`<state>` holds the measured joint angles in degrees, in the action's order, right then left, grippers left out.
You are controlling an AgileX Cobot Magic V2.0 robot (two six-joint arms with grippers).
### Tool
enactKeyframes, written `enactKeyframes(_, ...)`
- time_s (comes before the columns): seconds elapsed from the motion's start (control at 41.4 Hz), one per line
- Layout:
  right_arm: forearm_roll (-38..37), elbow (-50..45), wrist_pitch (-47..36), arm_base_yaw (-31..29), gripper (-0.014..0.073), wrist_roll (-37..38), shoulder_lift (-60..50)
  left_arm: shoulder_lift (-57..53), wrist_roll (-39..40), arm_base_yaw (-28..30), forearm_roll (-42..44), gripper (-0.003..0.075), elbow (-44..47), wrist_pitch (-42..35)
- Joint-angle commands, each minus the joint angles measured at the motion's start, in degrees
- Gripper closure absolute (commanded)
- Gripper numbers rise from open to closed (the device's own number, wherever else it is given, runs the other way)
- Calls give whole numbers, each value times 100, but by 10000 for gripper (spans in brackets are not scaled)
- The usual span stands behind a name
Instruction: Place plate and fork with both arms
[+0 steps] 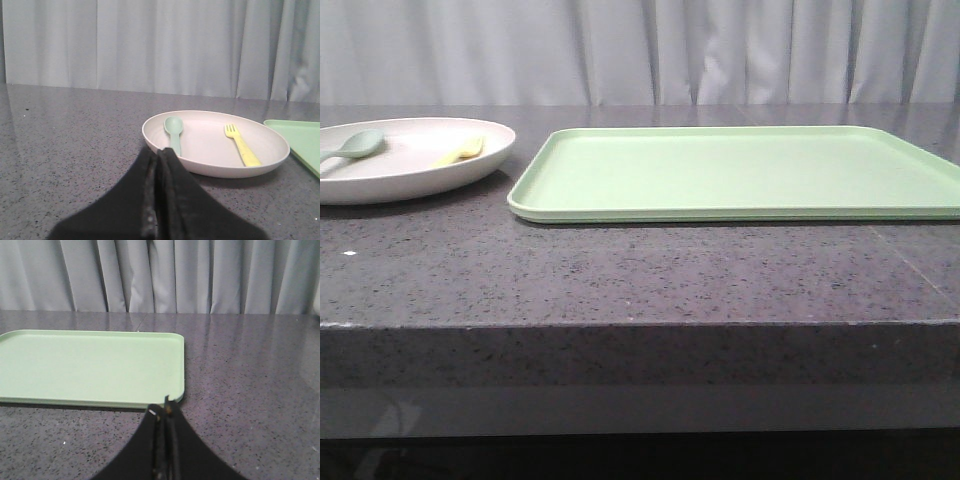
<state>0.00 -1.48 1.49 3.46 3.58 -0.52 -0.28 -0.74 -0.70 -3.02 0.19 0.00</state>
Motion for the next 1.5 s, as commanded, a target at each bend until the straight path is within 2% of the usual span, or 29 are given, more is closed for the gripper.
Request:
enactKeyframes(0.0, 0, 24, -516, -36, 681, -64, -108, -140, 18, 3, -36, 741, 45, -437)
enactKeyframes(0.748, 0, 24, -516, -36, 681, -64, -108, -140, 18, 3, -36, 741, 45, -437)
enactKeyframes(1.086, 0, 111, -801, -36, 681, -64, -108, -128, 18, 3, -36, 741, -145, -1018)
enactKeyframes(1.279, 0, 977, -113, -36, 681, -64, -87, -45, 18, 3, -36, 741, -1217, -50)
enactKeyframes(1.472, -378, 2246, 1240, -36, 681, -64, 429, 601, 18, 3, -36, 740, -2693, 1258)
